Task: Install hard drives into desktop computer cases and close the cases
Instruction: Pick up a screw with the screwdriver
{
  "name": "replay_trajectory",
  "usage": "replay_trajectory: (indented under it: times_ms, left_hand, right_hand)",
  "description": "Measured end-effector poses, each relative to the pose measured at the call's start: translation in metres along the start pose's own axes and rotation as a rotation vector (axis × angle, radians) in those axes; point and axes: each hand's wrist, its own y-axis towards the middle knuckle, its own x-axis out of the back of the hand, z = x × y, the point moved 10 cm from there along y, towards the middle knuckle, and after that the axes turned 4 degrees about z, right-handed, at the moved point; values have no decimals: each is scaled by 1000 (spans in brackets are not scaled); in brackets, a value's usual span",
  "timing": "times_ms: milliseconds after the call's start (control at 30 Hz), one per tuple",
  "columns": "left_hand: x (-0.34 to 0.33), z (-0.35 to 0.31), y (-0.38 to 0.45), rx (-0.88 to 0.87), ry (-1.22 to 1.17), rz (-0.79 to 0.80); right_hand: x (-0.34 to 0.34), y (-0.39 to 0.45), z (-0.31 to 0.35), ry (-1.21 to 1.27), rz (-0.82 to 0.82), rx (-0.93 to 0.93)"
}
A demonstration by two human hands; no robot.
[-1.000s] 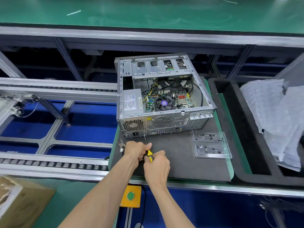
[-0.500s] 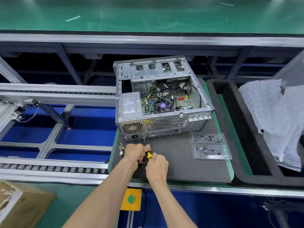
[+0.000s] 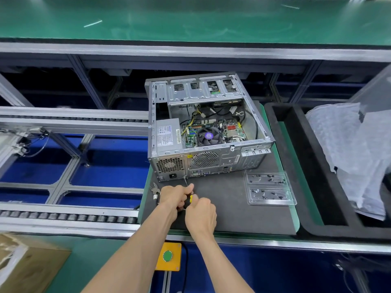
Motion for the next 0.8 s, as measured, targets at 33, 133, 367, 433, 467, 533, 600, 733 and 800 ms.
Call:
replay_trajectory:
  times_ms: [33, 133, 367, 433, 467, 533, 600, 733, 800]
  left_hand:
    - [0, 1, 0, 5, -6, 16]
    - [2, 2, 2, 28, -4, 21]
    - [2, 1, 6, 39, -55, -2]
    - [1, 2, 6, 36, -59, -10]
    - [1, 2, 5, 36, -67, -10]
    - [0, 2, 4, 31, -82, 0]
    - [0, 2, 2, 25, -72, 2]
    - [0, 4, 1, 17, -83, 25]
    - [0, 5, 1, 35, -80, 38]
  right_hand:
    - [0, 1, 0, 20, 8, -18]
    - [-3, 0, 6, 45, 22, -11]
    - [8, -9, 16, 19, -47, 129]
    - [9, -11, 17, -20, -52, 156]
    - [8, -12, 18, -36, -56, 169]
    - [8, -11, 19, -47, -73, 179]
    - [8, -8, 17, -26, -90, 160]
    - [0, -2, 6, 147, -62, 50]
    - [-7, -1, 4, 264, -11, 5]
